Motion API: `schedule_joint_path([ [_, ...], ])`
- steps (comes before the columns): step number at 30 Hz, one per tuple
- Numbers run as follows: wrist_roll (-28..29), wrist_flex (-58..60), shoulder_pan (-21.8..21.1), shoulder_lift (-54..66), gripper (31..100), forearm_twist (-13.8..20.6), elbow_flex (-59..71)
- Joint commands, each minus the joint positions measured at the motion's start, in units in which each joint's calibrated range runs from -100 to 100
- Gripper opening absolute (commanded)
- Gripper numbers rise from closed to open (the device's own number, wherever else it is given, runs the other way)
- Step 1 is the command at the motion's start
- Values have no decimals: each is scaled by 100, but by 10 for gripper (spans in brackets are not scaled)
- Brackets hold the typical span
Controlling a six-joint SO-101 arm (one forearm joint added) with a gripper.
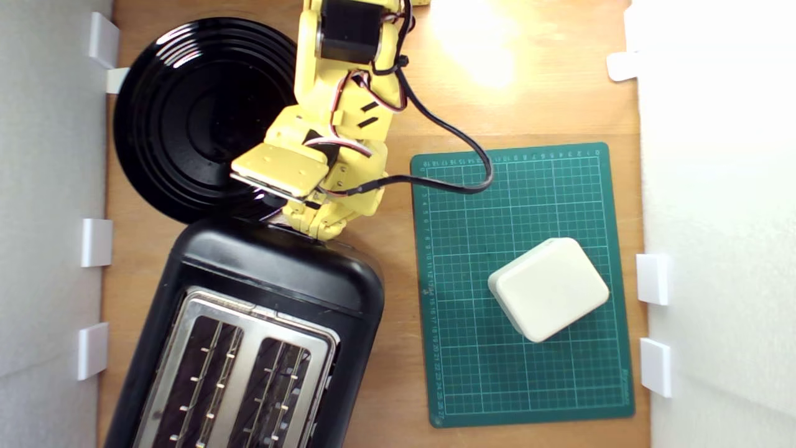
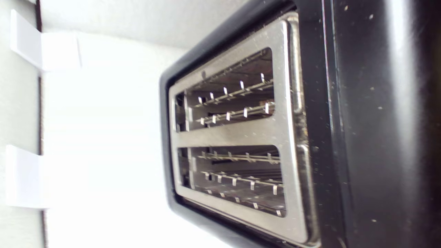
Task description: Start toaster
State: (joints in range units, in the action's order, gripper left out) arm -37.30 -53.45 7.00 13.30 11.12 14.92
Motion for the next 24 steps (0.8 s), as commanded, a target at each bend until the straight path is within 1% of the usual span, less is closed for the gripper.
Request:
schedule_joint_path([
  [1, -21, 47, -161, 685, 313, -52, -315],
  [6, -16, 38, -224, 1351, 313, -62, -170],
  [8, 74, 47, -280, 1776, 313, -62, -16],
  [12, 231, 64, -431, 2817, 313, -80, 757],
  [14, 372, 64, -454, 3275, 313, -277, 1148],
  [17, 624, 64, -439, 3999, 313, -709, 1747],
  [22, 965, 64, -407, 5032, 313, -1328, 2929],
  [24, 1091, 64, -399, 5373, 313, -1487, 3338],
])
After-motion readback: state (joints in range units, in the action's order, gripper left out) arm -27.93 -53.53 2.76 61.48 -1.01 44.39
